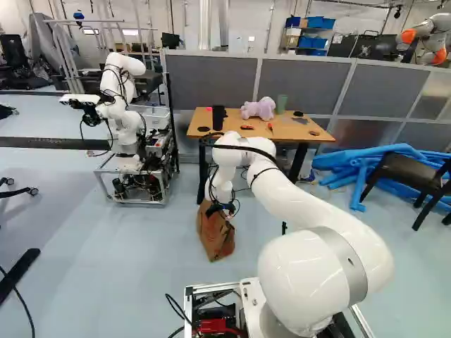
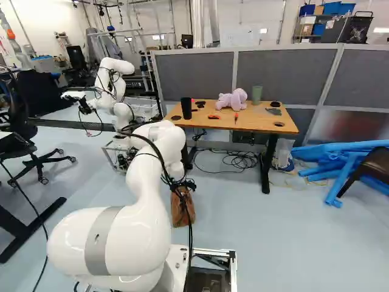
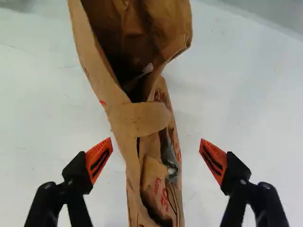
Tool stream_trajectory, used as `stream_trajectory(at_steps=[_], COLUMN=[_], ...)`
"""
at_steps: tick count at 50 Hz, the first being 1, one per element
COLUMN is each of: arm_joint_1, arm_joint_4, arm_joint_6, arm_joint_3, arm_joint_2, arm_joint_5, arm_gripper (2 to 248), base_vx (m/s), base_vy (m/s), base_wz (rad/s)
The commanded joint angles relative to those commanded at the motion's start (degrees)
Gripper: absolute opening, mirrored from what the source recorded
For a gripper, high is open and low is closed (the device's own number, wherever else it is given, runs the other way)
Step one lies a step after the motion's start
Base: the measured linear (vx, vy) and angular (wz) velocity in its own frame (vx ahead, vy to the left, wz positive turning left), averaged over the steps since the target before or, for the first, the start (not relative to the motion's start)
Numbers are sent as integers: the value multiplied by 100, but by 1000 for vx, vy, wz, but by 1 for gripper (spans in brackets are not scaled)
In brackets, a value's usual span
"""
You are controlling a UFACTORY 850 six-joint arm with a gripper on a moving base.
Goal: Pick up the bag on the ground and place it on the table
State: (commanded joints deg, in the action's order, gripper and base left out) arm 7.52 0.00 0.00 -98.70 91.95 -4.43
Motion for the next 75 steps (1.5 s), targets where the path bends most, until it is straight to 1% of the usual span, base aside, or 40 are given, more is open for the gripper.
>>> stream_trajectory(at_steps=[1, 5, 6, 10, 11, 16, 17, 21, 22, 26, 27, 31, 32, 46, 75], arm_joint_1=[0, 0, 0, 0, 0, 0, 0, 0, 0, 0, 0, 0, 0, 0, 0], arm_joint_4=[0, 0, 0, 0, 0, 0, 0, 0, 0, 0, 0, 0, 0, 0, 0], arm_joint_6=[0, 0, 0, 0, 0, 0, 0, 0, 0, 0, 0, 0, 0, 0, 0], arm_joint_3=[-5, -16, -17, -21, -21, -21, -21, -21, -21, -21, -21, -21, -21, 16, 603], arm_joint_2=[5, 16, 17, 21, 21, 21, 21, 21, 21, 21, 21, 21, 21, -16, -621], arm_joint_5=[0, 0, 0, 0, 0, 0, 0, 0, 0, 0, 0, 0, 0, 0, 0], arm_gripper=[229, 229, 191, 191, 153, 153, 115, 115, 77, 77, 39, 39, 21, 21, 21], base_vx=[0, 0, 0, 0, 0, 0, 0, 0, 0, 0, 0, 0, 0, 0, 0], base_vy=[0, 0, 0, 0, 0, 0, 0, 0, 0, 0, 0, 0, 0, 0, 0], base_wz=[0, 0, 0, 0, 0, 0, 0, 0, 0, 0, 0, 0, 0, 0, 0])
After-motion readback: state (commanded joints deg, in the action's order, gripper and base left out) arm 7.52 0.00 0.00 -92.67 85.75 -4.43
